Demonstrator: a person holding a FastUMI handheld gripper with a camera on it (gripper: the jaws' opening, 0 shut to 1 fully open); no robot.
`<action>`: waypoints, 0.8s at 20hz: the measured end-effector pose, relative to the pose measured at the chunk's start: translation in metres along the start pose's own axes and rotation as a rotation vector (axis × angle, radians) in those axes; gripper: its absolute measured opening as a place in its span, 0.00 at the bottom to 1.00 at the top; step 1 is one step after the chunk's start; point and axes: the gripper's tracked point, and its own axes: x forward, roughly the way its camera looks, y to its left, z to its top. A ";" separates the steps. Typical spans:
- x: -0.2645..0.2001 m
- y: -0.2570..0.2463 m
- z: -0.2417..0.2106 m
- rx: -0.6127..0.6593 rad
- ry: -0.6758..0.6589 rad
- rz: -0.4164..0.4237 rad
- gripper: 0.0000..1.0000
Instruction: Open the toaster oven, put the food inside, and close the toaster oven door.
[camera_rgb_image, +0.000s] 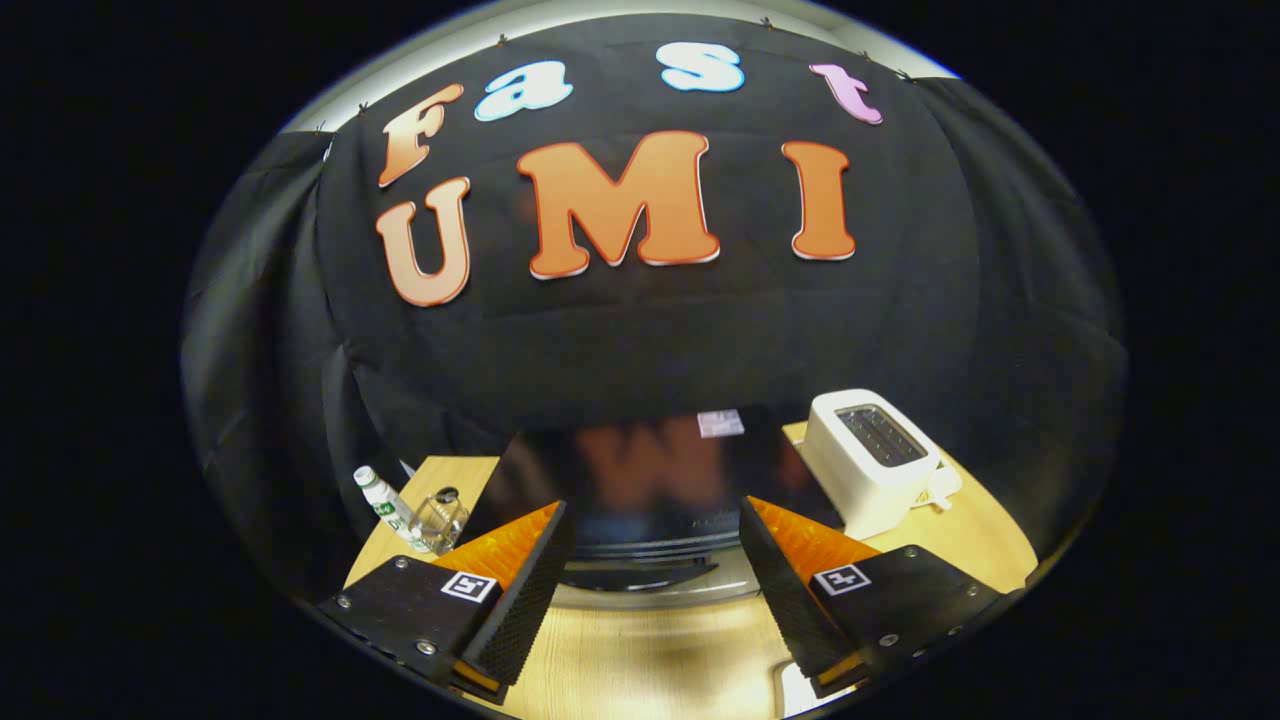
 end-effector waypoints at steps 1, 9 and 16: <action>-0.003 -0.011 0.016 -0.007 -0.031 -0.011 0.99; -0.096 -0.039 0.140 -0.090 -0.282 -0.053 0.99; -0.140 -0.049 0.129 -0.034 -0.278 -0.051 0.99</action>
